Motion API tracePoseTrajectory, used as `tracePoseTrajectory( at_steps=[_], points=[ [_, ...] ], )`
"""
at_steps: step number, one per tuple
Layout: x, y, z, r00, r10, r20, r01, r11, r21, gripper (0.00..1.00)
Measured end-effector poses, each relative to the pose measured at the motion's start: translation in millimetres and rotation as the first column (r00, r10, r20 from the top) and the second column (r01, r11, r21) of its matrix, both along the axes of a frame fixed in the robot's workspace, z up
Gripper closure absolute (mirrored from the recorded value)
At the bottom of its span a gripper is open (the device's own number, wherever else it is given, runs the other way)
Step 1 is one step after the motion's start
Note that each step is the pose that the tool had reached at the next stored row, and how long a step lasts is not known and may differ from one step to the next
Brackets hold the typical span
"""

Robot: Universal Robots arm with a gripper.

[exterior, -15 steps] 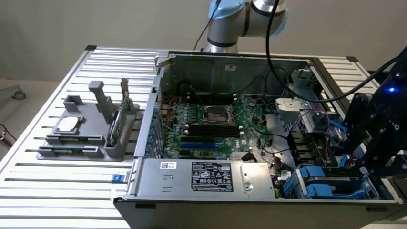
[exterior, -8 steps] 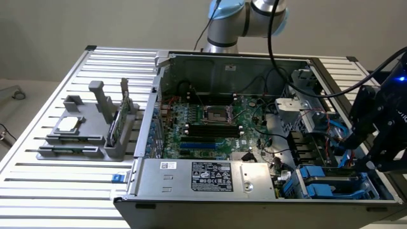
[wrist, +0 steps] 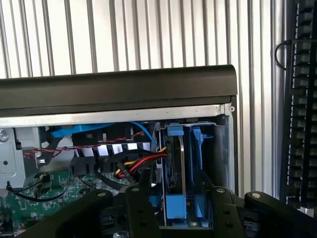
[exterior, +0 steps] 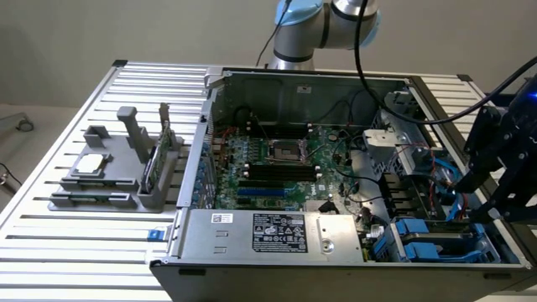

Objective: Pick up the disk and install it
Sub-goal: 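Insert the second disk wire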

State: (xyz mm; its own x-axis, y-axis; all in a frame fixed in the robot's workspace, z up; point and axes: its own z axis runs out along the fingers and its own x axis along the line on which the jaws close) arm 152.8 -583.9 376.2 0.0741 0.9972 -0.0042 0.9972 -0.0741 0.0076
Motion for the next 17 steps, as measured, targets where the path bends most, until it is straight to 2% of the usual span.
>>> tracePoseTrajectory(
  at_steps=[12,15,17],
  points=[
    [-22.0,0.0,0.9,1.0,0.0,0.0047,0.0,1.0,0.0,0.52],
    [-28.0,0.0,0.8,1.0,0.0,0.0089,0.0,1.0,0.0001,0.52],
    [-30.6,0.4,0.9,0.9999,0.0,0.0137,0.0,1.0,-0.0001,0.52]
  ],
)
